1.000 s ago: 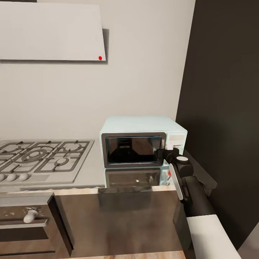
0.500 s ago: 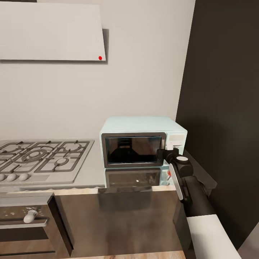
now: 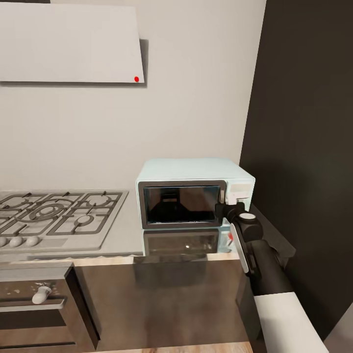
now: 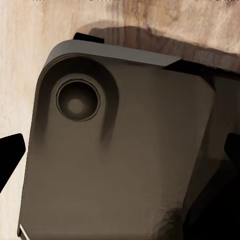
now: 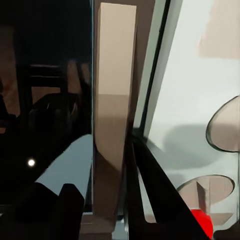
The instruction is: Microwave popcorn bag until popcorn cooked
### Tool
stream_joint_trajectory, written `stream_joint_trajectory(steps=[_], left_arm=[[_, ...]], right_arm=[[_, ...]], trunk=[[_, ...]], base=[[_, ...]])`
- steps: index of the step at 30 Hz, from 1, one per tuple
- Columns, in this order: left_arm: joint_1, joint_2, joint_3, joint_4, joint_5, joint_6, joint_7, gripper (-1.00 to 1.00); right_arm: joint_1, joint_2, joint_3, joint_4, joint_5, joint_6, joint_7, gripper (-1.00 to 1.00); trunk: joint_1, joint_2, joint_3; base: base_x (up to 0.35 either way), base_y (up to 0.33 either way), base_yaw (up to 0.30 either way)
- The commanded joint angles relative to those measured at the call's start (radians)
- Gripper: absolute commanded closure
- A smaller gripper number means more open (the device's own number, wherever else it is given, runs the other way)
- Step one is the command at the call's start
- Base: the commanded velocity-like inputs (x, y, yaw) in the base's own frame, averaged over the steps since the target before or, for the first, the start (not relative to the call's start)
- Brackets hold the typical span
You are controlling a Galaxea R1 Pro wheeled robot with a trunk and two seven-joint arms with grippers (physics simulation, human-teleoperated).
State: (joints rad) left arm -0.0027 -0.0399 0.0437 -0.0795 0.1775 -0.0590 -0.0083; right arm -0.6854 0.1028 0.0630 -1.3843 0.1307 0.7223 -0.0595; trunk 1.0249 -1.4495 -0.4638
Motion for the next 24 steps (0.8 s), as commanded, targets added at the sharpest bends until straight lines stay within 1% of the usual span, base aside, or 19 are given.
stream_joint_trajectory(steps=[1,3,7,16,24], left_arm=[[0.0,0.0,0.004,0.0,0.006,-0.002,-0.001,-1.0],[0.0,0.0,0.004,0.0,0.006,-0.002,-0.001,-1.0],[0.0,0.0,0.005,0.0,0.006,-0.002,-0.001,-1.0],[0.0,0.0,0.005,0.0,0.005,-0.002,-0.001,-1.0],[0.0,0.0,0.005,0.0,0.005,-0.002,-0.001,-1.0]], right_arm=[[0.0,0.002,0.001,0.003,0.002,0.005,0.0,1.0],[0.0,0.002,0.001,0.002,0.013,0.005,0.0,1.0],[0.0,0.003,0.001,0.002,0.015,0.005,0.0,1.0],[0.001,0.002,0.001,0.002,-0.002,0.005,0.0,1.0],[0.0,0.002,0.001,0.002,-0.002,0.005,0.0,1.0]], trunk=[[0.0,0.0,-0.001],[0.0,0.0,-0.001],[0.0,0.0,-0.001],[0.0,0.0,-0.001],[0.0,0.0,-0.001]], base=[[0.0,0.0,0.0],[0.0,0.0,0.0],[-0.016,0.0,0.0],[-0.158,0.0,0.0],[-0.165,0.0,0.0]])
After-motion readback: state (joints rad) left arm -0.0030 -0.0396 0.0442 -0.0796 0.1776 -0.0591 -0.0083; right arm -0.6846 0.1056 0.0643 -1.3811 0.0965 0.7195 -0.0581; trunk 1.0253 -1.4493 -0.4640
